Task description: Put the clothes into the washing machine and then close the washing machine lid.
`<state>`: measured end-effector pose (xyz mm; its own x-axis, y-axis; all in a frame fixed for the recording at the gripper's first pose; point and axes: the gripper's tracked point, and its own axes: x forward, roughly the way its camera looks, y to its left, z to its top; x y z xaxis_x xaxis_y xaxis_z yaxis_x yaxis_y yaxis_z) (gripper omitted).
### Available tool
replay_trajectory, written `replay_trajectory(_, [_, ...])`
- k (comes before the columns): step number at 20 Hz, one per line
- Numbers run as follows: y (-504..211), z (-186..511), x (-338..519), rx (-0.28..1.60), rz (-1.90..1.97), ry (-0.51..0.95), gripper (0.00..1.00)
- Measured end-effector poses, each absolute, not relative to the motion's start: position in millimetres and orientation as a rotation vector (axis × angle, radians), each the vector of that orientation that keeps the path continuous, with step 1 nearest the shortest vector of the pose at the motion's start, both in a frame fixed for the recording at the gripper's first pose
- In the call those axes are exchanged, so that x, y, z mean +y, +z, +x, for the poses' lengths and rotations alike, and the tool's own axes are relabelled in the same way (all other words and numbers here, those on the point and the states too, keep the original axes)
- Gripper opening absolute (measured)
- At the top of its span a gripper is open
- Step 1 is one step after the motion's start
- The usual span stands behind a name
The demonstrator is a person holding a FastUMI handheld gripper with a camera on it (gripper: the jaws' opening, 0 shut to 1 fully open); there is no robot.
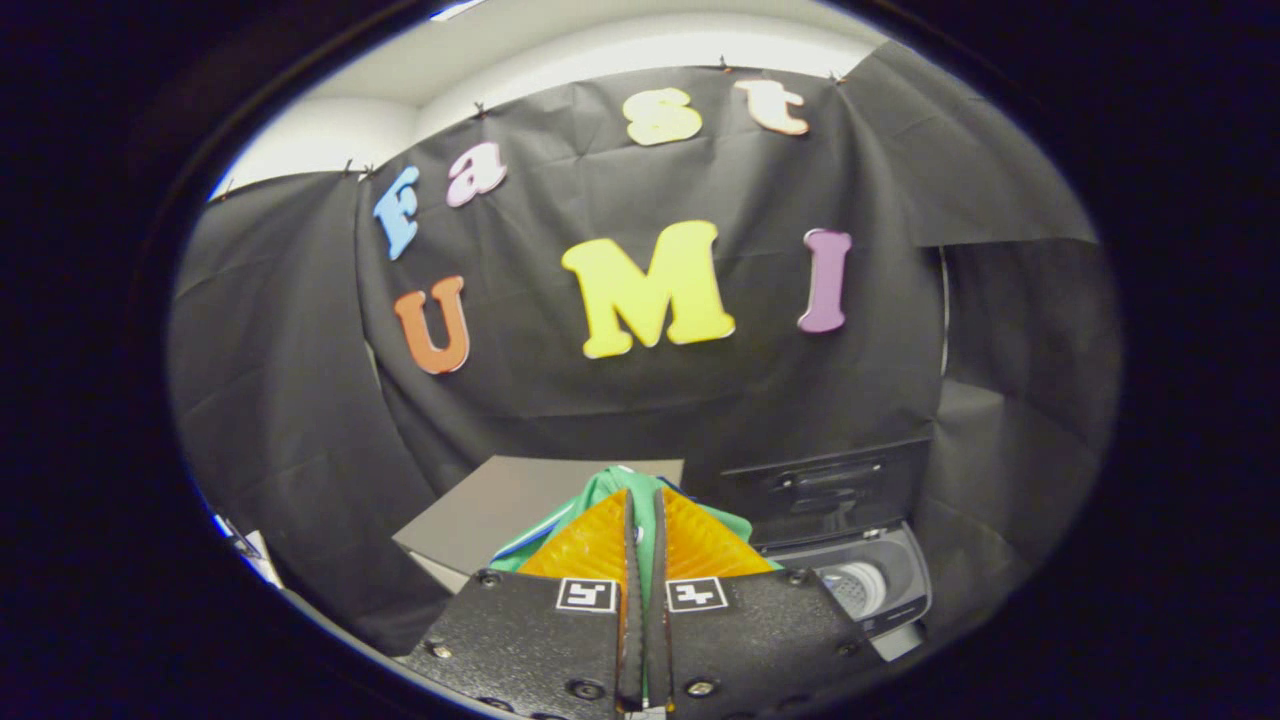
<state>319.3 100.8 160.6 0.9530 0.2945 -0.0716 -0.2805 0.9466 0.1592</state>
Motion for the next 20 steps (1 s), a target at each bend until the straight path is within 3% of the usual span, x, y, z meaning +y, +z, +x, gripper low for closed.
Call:
replay_trajectory(8, [161,345,-29,0.083,0.148,0.192,0.05])
replay_trajectory(20, [72,451,-78,0.255,0.049,0.321,0.05])
